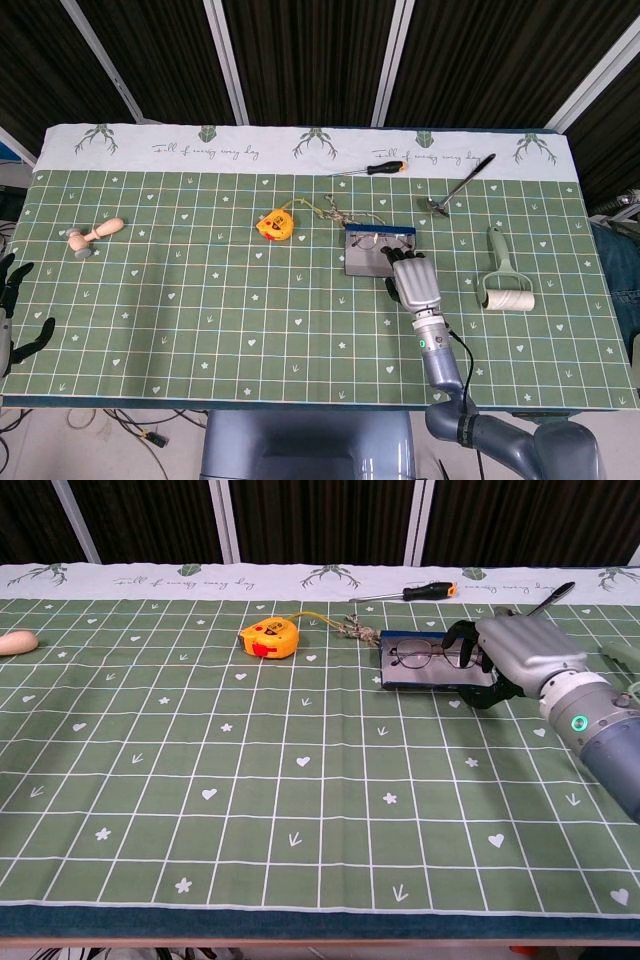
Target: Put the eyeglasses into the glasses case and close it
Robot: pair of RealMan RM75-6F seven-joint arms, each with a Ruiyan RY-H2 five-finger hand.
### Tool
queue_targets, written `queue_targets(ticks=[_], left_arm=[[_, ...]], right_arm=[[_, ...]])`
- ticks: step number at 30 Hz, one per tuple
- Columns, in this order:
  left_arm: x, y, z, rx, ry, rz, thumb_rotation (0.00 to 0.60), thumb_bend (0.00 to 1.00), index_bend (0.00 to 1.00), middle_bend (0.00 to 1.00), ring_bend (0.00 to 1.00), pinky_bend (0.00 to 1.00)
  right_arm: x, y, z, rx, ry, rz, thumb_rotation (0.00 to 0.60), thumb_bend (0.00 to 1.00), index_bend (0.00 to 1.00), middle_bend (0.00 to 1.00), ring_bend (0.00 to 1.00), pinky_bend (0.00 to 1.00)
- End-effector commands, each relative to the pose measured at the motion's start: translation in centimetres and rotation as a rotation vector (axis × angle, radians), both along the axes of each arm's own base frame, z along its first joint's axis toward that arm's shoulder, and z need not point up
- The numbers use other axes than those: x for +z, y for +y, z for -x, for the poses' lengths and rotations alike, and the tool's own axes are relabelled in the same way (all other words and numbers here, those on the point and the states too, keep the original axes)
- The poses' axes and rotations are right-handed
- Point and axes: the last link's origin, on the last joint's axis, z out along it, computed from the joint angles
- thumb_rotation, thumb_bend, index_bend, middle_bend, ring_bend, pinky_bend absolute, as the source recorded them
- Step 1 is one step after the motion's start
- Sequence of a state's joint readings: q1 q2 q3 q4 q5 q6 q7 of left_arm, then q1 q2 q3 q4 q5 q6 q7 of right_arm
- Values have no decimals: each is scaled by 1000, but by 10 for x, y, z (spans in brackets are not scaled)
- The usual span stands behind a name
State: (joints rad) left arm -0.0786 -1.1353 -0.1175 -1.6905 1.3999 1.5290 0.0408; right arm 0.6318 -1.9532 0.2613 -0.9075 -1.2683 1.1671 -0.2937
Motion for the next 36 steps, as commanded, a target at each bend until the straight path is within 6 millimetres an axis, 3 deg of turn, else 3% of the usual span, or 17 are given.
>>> queue_targets(ticks=[1, 14, 26, 36], left_arm=[[0, 0, 0, 0, 0, 0, 600, 312, 114, 0, 0, 0], [1, 1, 0, 3, -4, -2, 600, 312, 120, 0, 0, 0], [0, 0, 0, 4, -2, 1, 600, 312, 125, 0, 0, 0], [0, 0, 0, 5, -2, 3, 600, 312, 130, 0, 0, 0]], right_arm=[[0, -6, -3, 8, 10, 4, 600, 465, 293, 399, 457, 504], [-5, -29, -10, 11, 30, 7, 600, 457, 345, 398, 457, 504], [-3, -33, -11, -7, 19, -21, 600, 423, 521, 394, 455, 504], [-3, -31, -10, -22, 9, -34, 600, 497, 544, 394, 454, 504]])
